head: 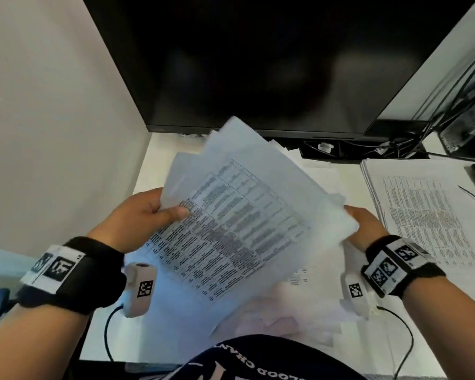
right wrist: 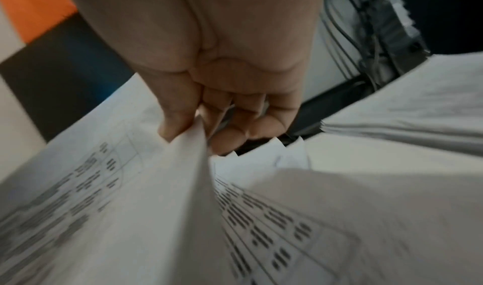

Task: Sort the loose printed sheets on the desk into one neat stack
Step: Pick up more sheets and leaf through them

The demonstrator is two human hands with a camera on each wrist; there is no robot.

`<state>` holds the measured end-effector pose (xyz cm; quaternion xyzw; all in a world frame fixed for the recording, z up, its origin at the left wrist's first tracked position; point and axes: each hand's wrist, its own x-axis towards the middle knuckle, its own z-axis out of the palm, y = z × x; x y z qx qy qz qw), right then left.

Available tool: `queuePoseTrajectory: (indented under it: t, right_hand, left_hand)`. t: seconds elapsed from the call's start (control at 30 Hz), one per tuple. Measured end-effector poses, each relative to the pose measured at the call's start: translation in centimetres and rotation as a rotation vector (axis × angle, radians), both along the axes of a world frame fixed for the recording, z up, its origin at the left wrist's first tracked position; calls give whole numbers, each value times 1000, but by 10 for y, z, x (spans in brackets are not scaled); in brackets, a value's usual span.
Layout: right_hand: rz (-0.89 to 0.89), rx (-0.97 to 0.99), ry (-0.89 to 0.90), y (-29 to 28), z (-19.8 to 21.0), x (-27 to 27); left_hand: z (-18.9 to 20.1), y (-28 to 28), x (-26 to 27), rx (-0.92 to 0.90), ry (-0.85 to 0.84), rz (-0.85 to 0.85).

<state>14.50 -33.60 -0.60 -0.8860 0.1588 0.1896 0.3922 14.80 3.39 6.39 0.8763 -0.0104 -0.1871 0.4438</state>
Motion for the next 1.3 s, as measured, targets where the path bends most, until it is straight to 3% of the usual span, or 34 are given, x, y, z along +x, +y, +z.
queuePoseTrajectory:
  t: [0.17,0.33,0.43,0.5,0.6,0.67,0.77,0.87,0.93,1.1,1.2,1.3]
  right_hand:
    - [138,105,-72,-4,10,-3]
    - [232,363,-67,15,21,-13]
    - [52,497,-64,23,28,-12]
    - [-161,430,-29,19,14,-6]
    - [-335,350,114,19,-20,0]
    - [-242,171,174,28,-32,1]
    - [78,-134,270,46,-36,7]
    - [245,-189,326,60,-33,8]
    - [247,-158,293,59,-31,4]
    - [-38,139,169,41,-14,-21]
    - [25,92,186,37,-14,-32]
    - [164,-41,199,43,-22,-44]
  left_hand:
    - [-10,-39,-1,147,-116,-311]
    - [-27,-70,-14,170,-27,-390]
    - [-37,-71,-20,170,-31,-280]
    - [-42,-65,-25,149,-50,-214]
    - [-42,-54,-34,83,-52,-166]
    - [-41,-47,-40,23,-62,-133]
    - [-42,-40,-46,16,-84,-63]
    - [-42,-39,-53,-43,-7,43]
    - [-44,-37,-56,-45,18,38]
    - [-51,-29,-54,58,-25,148]
    - [-59,-23,-46,-25,-20,347]
    - [-65,-21,-39,-121,41,410]
